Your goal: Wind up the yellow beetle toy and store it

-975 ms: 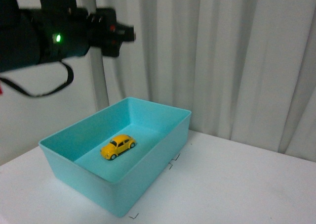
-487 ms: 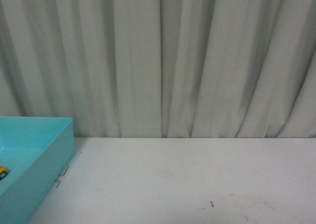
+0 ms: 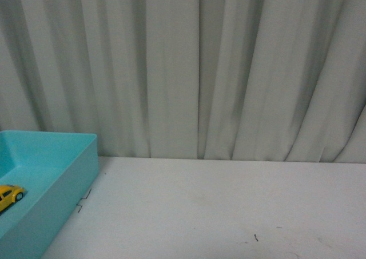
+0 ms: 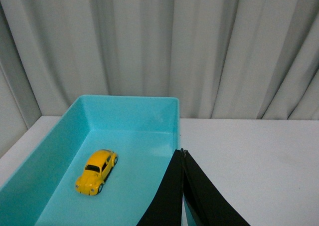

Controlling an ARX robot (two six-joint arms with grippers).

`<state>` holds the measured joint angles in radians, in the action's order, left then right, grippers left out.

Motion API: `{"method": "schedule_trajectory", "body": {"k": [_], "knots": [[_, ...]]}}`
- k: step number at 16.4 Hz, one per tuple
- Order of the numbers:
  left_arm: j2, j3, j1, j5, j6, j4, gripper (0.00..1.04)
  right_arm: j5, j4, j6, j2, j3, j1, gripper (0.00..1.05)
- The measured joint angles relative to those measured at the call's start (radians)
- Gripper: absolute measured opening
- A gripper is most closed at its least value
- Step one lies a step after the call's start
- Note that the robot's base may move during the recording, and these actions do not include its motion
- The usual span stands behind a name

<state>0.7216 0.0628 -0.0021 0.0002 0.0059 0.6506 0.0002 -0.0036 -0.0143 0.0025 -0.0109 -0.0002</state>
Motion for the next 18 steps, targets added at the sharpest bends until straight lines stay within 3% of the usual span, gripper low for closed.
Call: {"method": "schedule_trajectory", "body": {"k": [1, 18], "knots": [[0.002, -0.033, 0.0, 0.0, 0.0, 0.068, 0.02, 0.0, 0.0, 0.0, 0.0, 0.0, 0.0, 0.98], [-0.48, -0.053, 0.001, 0.0, 0.0, -0.41, 0.02, 0.0, 0.0, 0.0, 0.0, 0.0, 0.0, 0.98]]}}
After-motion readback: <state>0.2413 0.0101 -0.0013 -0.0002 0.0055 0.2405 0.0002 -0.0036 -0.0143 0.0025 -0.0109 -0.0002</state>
